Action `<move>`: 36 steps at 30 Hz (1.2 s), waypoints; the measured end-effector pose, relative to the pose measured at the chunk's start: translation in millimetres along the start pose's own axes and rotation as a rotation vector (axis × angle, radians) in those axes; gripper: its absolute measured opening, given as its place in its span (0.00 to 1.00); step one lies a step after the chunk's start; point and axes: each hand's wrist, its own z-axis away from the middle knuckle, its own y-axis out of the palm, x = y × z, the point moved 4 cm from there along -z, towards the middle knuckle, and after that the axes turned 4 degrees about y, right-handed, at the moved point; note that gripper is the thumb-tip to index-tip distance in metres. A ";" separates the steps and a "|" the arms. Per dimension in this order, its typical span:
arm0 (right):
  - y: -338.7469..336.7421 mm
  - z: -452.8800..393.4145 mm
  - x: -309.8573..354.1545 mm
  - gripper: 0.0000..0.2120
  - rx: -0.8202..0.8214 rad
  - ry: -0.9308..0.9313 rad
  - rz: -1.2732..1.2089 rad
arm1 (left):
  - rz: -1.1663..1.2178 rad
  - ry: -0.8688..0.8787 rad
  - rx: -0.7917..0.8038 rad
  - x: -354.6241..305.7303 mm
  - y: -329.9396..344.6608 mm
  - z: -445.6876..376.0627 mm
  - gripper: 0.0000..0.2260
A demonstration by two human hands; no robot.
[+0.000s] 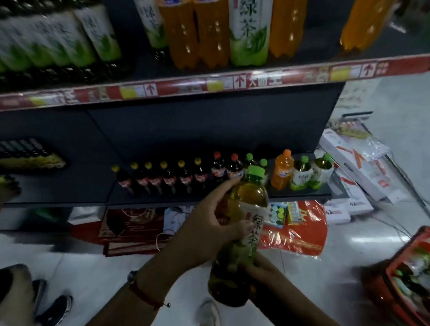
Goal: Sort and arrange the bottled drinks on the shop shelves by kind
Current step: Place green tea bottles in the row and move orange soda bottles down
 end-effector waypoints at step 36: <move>183.6 -293.8 340.2 0.29 -0.632 -0.831 0.851 | -1.530 0.765 -0.537 -157.0 -390.6 -203.0 0.48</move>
